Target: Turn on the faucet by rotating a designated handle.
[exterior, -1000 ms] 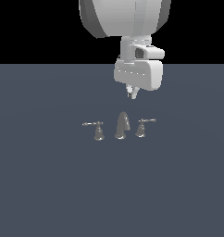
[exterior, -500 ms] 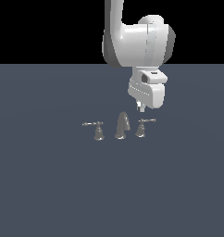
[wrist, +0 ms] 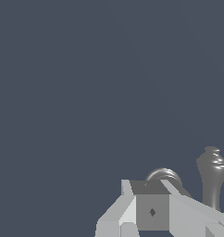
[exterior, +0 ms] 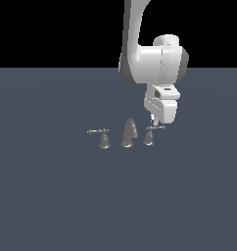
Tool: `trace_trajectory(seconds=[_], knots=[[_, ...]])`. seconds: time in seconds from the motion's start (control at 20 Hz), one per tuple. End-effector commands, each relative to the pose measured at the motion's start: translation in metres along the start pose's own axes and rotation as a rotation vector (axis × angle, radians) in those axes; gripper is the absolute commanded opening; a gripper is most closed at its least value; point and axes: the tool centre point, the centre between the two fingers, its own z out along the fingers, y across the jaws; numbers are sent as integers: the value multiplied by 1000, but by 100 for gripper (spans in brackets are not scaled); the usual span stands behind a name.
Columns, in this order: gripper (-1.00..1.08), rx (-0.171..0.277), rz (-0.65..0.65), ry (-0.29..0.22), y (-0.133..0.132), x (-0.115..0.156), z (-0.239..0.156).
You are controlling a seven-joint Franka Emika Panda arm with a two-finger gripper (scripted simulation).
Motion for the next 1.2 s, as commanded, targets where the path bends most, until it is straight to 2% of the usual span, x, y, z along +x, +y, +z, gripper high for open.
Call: trace_trajectory(seconds=[0.0, 0.35, 0.9, 1.0, 1.15], knots=[[-100, 1, 15, -1, -2, 4, 4], [-100, 1, 20, -1, -2, 5, 5], [-100, 1, 21, -1, 36, 24, 5], [-100, 9, 8, -3, 27, 15, 5], [-100, 8, 11, -3, 36, 14, 5]])
